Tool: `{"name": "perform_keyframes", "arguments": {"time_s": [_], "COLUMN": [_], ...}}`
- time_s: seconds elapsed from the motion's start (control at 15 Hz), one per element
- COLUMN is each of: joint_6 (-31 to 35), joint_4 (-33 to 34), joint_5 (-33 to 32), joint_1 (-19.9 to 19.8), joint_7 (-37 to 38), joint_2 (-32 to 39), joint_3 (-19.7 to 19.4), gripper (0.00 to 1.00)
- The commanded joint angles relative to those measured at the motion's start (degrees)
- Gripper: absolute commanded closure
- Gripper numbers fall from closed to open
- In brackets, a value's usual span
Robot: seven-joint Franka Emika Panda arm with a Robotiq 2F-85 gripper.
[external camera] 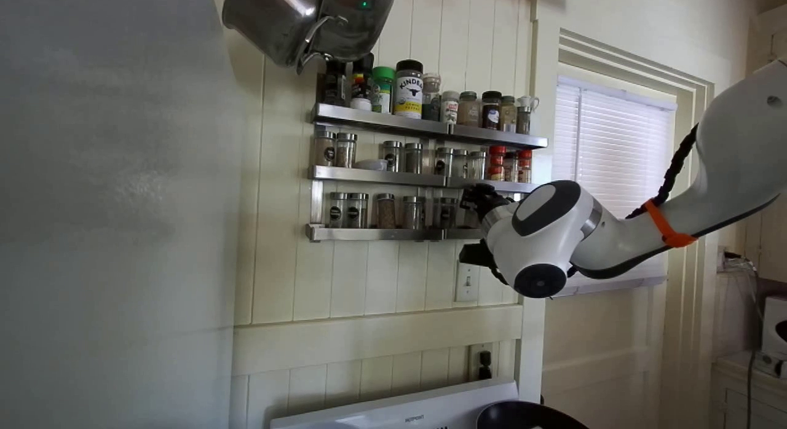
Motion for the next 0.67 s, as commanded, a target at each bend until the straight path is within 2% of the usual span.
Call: {"name": "perform_keyframes", "arguments": {"time_s": [0.0,0.6], "joint_6": [0.70,1.45], "joint_4": [1.32,3.36], "joint_5": [-0.38,-0.41], "joint_1": [-0.72,-1.14], "joint_7": [1.88,2.40], "joint_2": [1.29,2.87], "joint_3": [0.15,0.42], "gripper": [0.75,0.75]}}
